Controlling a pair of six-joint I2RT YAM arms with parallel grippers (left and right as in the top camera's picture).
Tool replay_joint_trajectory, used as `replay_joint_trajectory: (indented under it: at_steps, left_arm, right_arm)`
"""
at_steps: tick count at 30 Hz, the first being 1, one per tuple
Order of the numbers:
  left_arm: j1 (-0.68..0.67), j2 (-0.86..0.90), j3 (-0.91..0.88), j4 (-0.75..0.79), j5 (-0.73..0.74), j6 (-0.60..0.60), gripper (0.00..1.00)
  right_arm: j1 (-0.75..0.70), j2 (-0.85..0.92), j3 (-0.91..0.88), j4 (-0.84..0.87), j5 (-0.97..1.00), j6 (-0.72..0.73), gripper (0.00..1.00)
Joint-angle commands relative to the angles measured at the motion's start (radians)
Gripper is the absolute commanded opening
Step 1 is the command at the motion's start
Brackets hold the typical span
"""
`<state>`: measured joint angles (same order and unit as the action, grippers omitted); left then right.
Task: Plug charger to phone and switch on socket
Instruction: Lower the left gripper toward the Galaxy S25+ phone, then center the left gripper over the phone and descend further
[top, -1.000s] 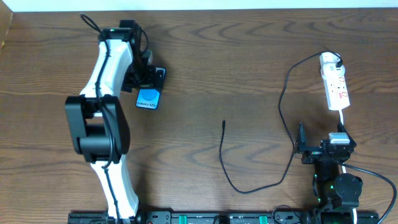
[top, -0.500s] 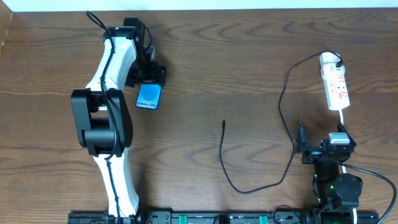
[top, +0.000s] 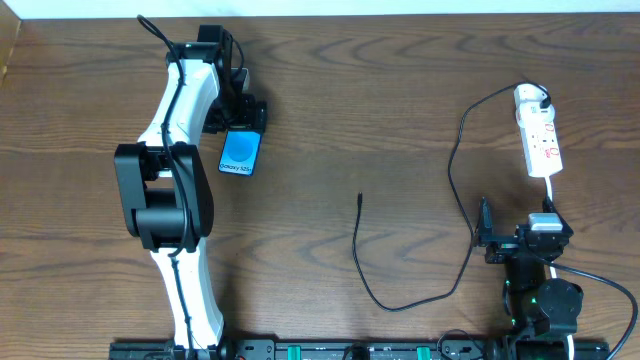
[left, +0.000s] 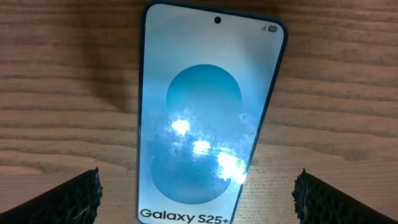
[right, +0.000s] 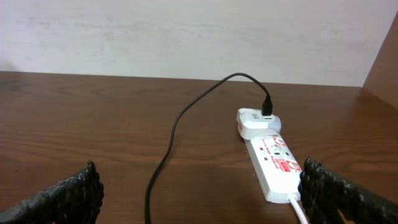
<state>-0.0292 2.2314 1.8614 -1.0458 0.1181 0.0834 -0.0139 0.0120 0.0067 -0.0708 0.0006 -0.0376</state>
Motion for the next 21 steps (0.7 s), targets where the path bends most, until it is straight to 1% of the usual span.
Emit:
replay_joint_trajectory:
  at_steps: [1,12,21]
  left_arm:
    - [0.002,0.012,0.019,0.005,0.001,0.009,0.98]
    - [0.001,0.012,-0.005,0.038,0.002,0.006,0.98]
    - [-0.002,0.012,-0.013,0.031,0.002,0.006,0.98]
  right_arm:
    - [-0.006,-0.006,-0.001,-0.005,0.008,-0.008,0.99]
    - [-0.006,-0.006,-0.001,-0.005,0.008,-0.008,0.99]
    - [-0.006,-0.006,-0.001,-0.005,0.008,-0.008,0.99]
